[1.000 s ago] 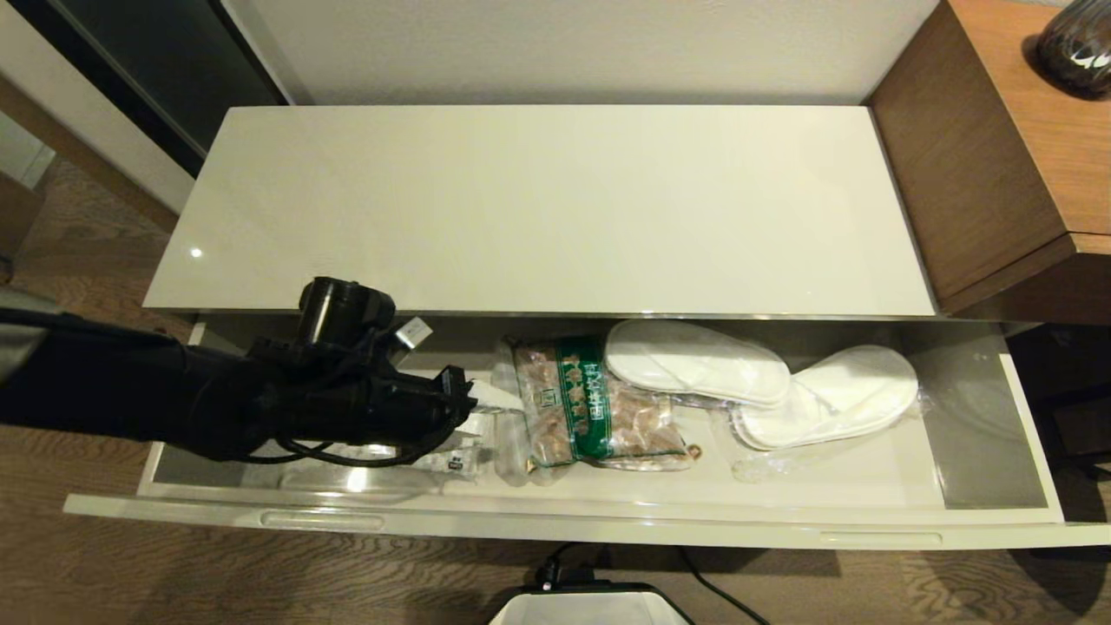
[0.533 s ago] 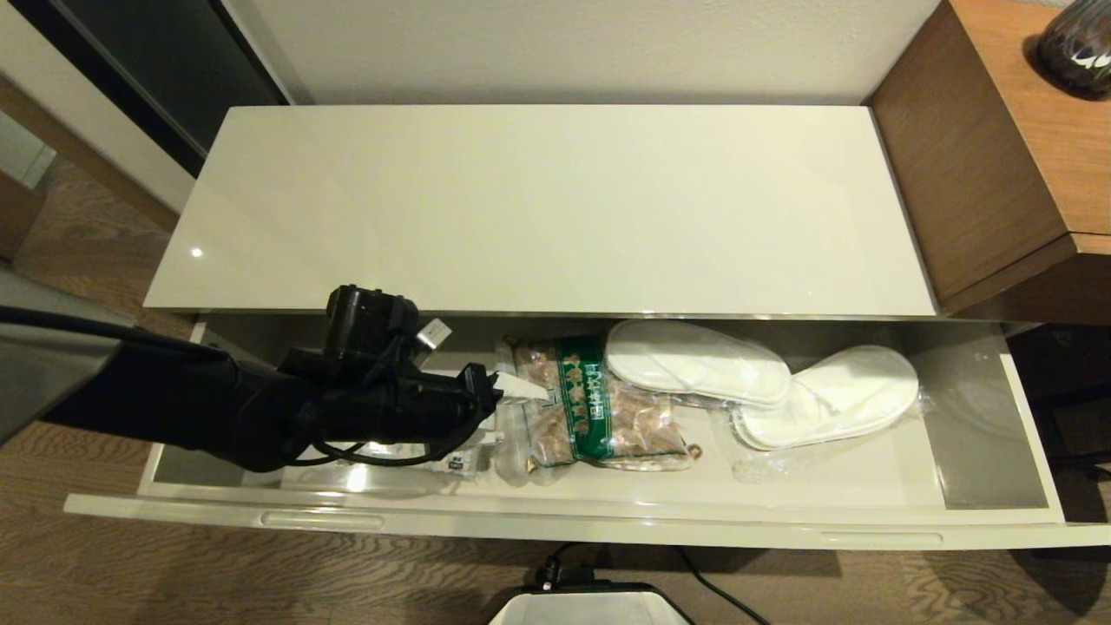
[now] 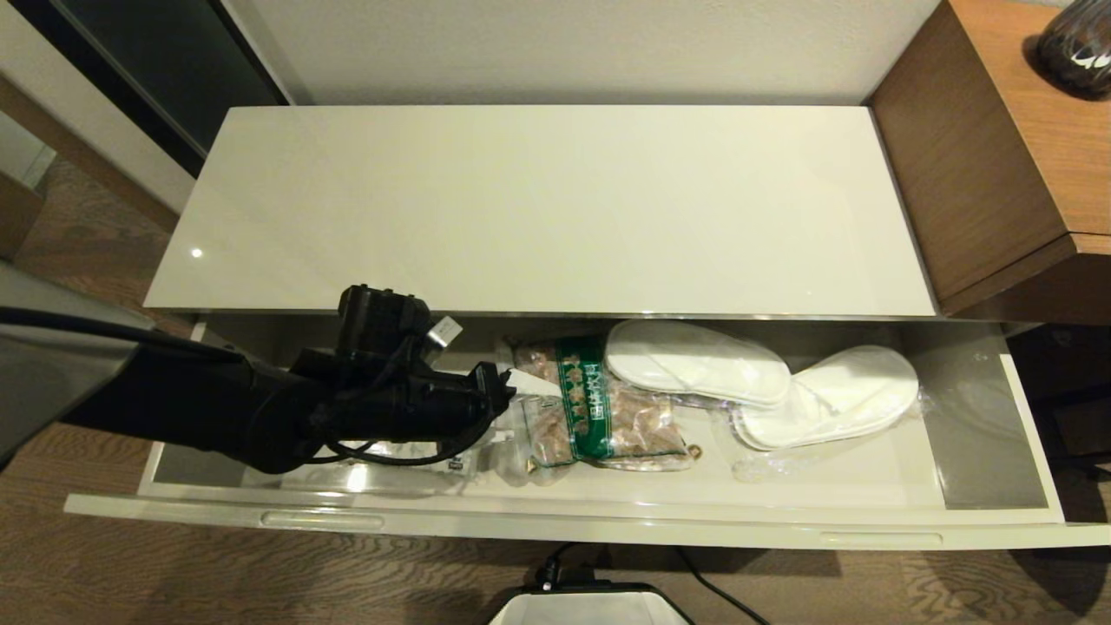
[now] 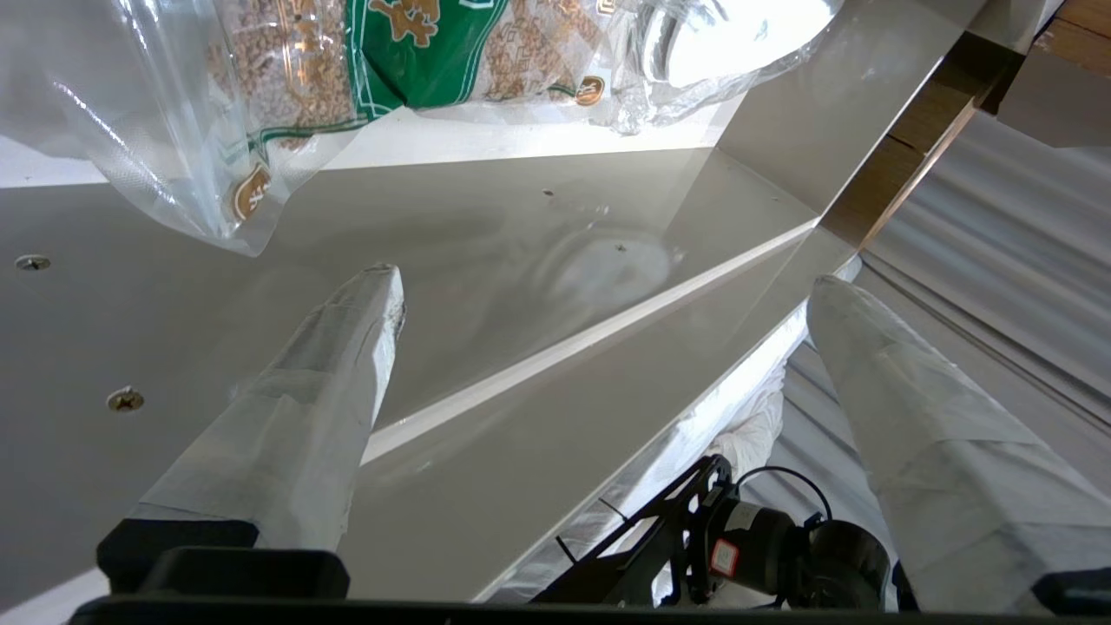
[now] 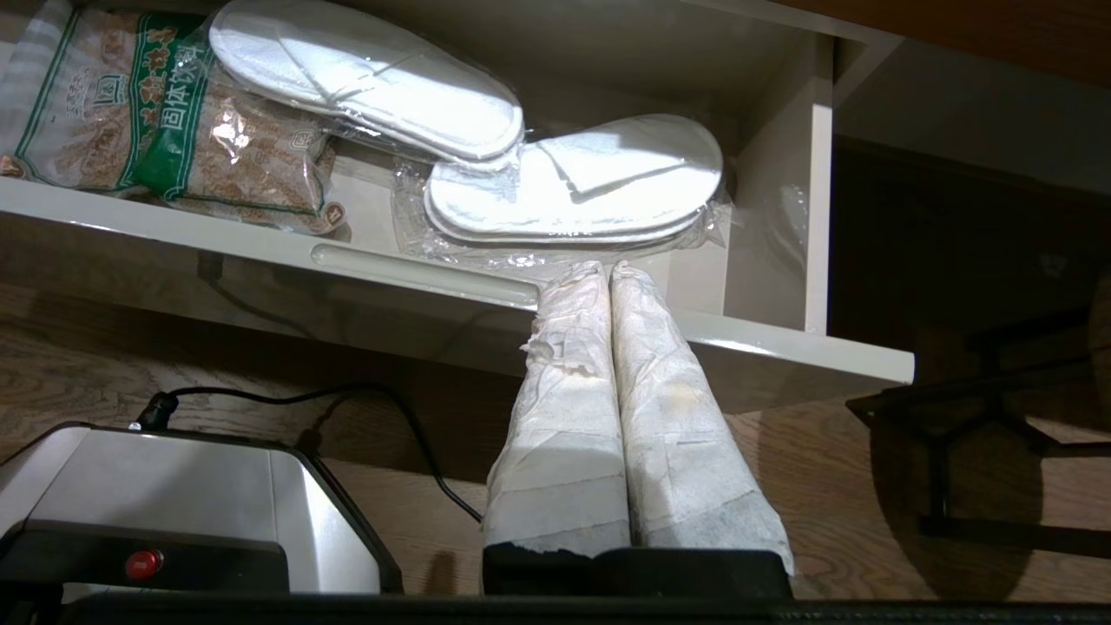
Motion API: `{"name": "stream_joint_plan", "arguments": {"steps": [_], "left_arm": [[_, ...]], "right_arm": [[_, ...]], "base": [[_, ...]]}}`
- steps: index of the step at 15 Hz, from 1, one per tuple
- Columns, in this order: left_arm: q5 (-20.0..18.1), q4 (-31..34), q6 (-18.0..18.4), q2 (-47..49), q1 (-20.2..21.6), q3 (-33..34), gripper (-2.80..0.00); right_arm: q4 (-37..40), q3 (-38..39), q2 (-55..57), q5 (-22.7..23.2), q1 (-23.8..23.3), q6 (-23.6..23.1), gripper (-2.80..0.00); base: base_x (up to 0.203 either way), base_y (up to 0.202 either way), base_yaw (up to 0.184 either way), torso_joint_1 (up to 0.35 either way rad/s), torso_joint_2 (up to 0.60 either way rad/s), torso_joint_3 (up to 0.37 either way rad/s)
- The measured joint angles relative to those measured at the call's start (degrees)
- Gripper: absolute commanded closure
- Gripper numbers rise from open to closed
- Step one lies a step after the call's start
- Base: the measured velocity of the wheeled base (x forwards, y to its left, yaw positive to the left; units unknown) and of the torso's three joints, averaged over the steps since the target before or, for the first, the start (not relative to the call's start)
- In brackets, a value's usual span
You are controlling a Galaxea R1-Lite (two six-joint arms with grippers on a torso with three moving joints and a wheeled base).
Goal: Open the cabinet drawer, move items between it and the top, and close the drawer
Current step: Take out the solid drinks from the drawer
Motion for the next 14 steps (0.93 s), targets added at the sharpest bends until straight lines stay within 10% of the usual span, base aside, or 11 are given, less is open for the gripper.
{"name": "stream_joint_plan", "arguments": {"steps": [14], "left_arm": [[0.44,0.14,-6.0,4.03,0.25,-10.59,-2.8]], "right_arm": [[-0.01,0.0,0.0,0.02,0.0,-0.02,0.0]], "base": [[0.0,0.0,0.0,0.0,0.0,0.0]]}}
